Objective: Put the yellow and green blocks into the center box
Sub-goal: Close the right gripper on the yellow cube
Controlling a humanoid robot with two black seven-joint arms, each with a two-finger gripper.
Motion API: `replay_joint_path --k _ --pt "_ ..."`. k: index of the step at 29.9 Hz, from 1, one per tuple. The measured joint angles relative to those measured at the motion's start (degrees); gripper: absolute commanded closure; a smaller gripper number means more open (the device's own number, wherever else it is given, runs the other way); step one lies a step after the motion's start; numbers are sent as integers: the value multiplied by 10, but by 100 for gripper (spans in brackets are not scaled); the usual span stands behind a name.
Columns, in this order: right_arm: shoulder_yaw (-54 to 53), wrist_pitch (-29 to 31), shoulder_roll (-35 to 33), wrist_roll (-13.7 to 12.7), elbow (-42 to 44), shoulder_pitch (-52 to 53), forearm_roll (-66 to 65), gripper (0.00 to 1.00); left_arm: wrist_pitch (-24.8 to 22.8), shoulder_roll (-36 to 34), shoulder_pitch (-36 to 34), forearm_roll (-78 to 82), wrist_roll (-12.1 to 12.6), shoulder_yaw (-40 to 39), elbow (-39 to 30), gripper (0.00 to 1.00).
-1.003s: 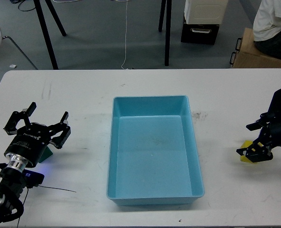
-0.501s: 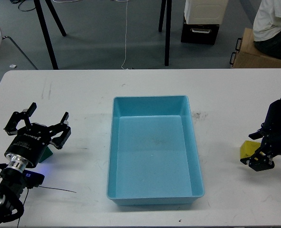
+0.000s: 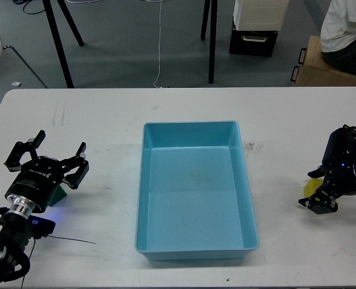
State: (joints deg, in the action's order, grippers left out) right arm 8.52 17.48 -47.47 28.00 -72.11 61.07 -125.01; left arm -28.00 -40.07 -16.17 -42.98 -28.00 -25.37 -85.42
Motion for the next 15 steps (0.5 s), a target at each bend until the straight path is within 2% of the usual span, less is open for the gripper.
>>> replay_joint_path --k 5,7,8,10,13,15 --pt "17 1 -4 0 -2 6 0 17 0 1 0 -1 0 0 3 0" --pt "18 1 -6 0 -2 6 0 22 0 1 0 -1 0 -1 3 0" --pt "19 1 -6 0 -2 6 0 28 0 1 0 -1 0 -1 3 0" --pt "19 1 -6 0 -2 6 0 50 0 1 -1 -1 0 -1 3 0" --pt "20 0 -6 0 -3 6 0 57 0 1 -1 -1 0 -1 3 0" --pt "20 0 -6 0 -3 6 0 70 0 1 -1 -1 0 -1 4 0"
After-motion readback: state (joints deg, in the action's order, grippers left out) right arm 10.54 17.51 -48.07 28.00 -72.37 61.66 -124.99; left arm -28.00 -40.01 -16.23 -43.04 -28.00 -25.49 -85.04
